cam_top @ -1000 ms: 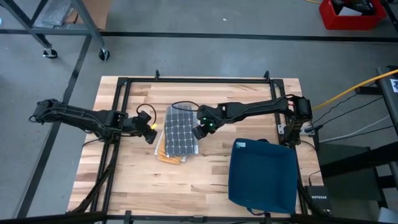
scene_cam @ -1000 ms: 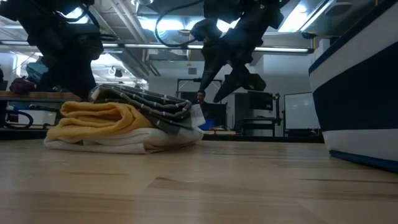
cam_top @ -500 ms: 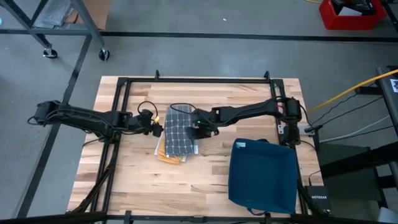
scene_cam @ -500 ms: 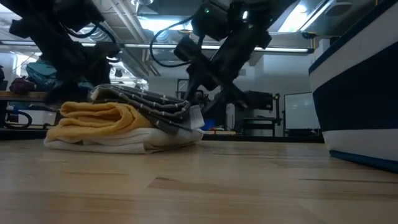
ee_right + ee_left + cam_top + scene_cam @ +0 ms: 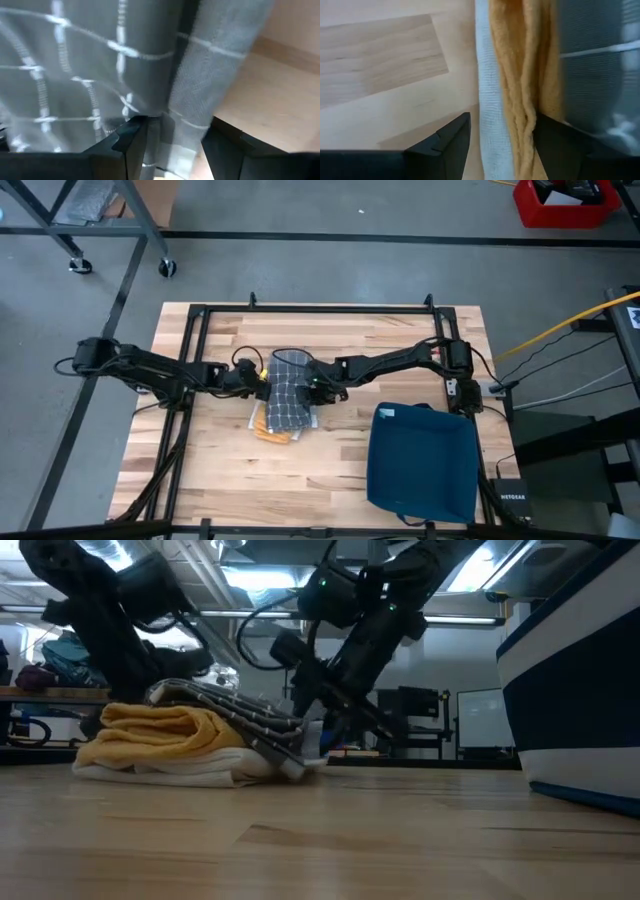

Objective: Fold towel
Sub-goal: Put the stacked towels into the blue laundry organizer

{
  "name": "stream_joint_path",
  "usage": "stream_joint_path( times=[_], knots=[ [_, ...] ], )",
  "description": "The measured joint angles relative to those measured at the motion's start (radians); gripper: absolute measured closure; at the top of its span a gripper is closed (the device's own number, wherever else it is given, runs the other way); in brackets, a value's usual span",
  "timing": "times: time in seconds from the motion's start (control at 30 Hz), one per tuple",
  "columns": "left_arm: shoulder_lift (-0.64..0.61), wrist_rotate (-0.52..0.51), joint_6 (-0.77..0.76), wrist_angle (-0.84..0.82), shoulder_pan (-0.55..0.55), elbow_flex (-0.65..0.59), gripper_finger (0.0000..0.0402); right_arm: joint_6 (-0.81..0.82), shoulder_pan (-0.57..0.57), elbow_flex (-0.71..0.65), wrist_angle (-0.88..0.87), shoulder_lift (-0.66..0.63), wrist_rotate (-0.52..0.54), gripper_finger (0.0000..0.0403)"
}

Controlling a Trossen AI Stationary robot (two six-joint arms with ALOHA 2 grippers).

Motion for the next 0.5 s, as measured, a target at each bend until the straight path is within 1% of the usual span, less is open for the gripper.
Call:
stream_joint_path(
  times=[0.13,0.27,0.37,0.5],
  knots=[
    [0.076,0.000,0.000,0.054,0.000,0.000,0.0203,0.000,0.000,0.000,0.006,0.030,0.000,0.0226],
    [0.136,-0.005,0.000,0.093,0.000,0.002,0.0204,0.001,0.000,0.000,0.085,0.062,0.002,0.0226],
    [0.168,-0.008,-0.005,0.136,0.000,0.003,0.0204,0.017,0.000,0.000,0.153,0.086,-0.007,0.0226],
    [0.185,-0.008,0.000,0.183,0.000,0.002,0.0204,0.031,0.001,0.002,0.189,0.106,-0.008,0.0226]
  ],
)
